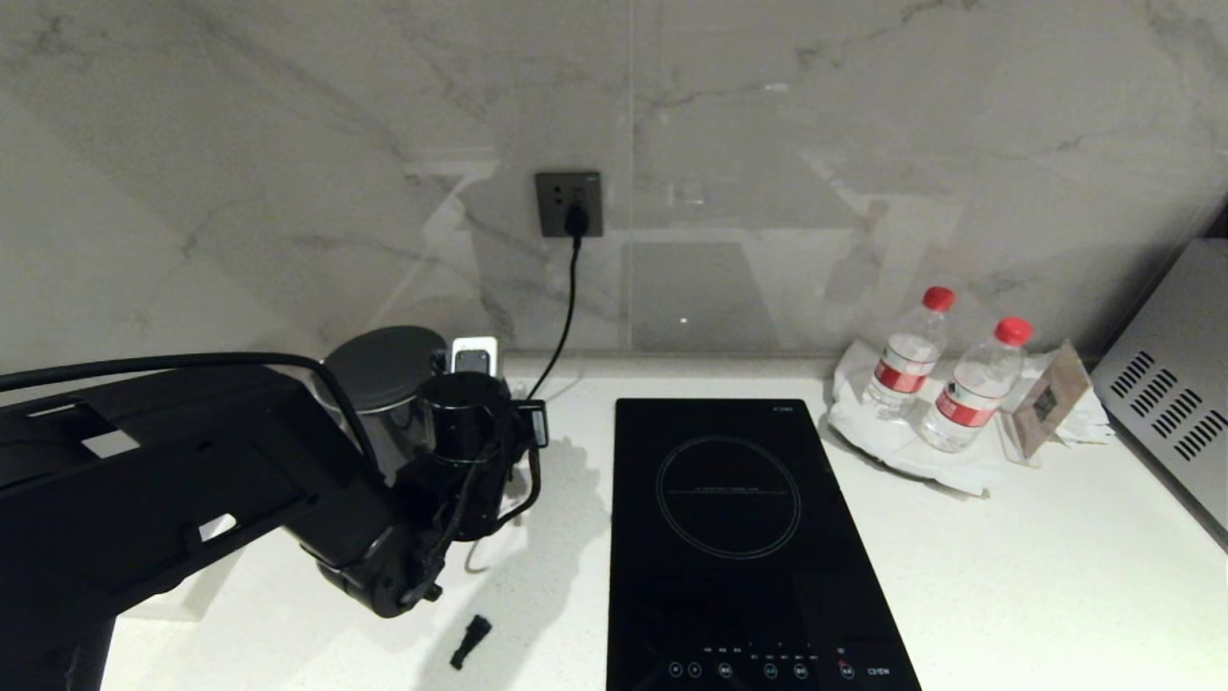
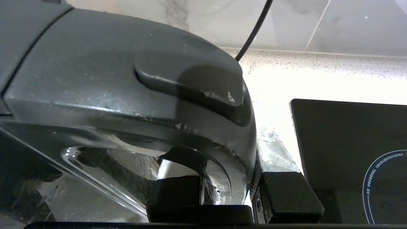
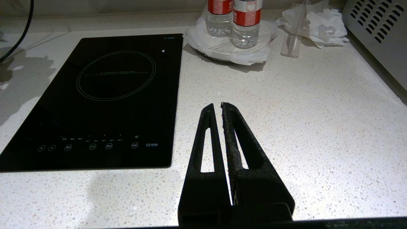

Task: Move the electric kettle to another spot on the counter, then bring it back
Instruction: Place it on the power base

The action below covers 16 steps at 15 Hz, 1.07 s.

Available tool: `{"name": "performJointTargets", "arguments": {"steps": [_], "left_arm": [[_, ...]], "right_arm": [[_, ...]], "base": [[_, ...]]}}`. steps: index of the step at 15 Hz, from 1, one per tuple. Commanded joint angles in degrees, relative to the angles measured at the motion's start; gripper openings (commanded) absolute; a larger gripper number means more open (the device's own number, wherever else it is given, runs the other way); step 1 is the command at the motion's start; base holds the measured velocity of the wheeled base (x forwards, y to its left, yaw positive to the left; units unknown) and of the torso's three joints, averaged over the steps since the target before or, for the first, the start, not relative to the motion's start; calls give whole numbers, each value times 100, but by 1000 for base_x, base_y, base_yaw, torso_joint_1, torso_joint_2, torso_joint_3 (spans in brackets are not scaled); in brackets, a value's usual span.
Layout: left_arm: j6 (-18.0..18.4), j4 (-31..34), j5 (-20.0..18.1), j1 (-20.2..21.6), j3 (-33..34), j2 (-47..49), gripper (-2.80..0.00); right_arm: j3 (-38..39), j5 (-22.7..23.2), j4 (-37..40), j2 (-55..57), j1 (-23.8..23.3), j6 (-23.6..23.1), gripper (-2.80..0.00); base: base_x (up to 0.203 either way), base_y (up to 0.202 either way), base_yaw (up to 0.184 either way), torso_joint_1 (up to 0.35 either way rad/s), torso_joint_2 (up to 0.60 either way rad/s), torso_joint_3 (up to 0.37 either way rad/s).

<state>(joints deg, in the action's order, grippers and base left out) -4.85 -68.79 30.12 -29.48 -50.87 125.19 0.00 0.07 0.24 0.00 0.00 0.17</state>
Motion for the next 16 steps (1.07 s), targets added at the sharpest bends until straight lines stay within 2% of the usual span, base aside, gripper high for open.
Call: {"name": "performJointTargets", "arguments": {"steps": [1, 6, 12, 16], "left_arm": [[-16, -18, 18, -38, 78, 109, -280], [-16, -20, -5, -172, 271, 23, -280], [11, -13, 11, -122, 62, -46, -280], [151, -20, 19, -86, -35, -56, -280]], "right_arm": [[8, 1, -1, 9, 0, 0, -280], [3, 1, 0, 1, 0, 0, -280], [0, 1, -7, 0, 0, 0, -280], [1, 1, 0, 6, 0, 0, -280]], "base": [[0, 0, 0, 0, 0, 0], [0, 0, 0, 0, 0, 0], [0, 0, 0, 0, 0, 0], [0, 0, 0, 0, 0, 0]]}}
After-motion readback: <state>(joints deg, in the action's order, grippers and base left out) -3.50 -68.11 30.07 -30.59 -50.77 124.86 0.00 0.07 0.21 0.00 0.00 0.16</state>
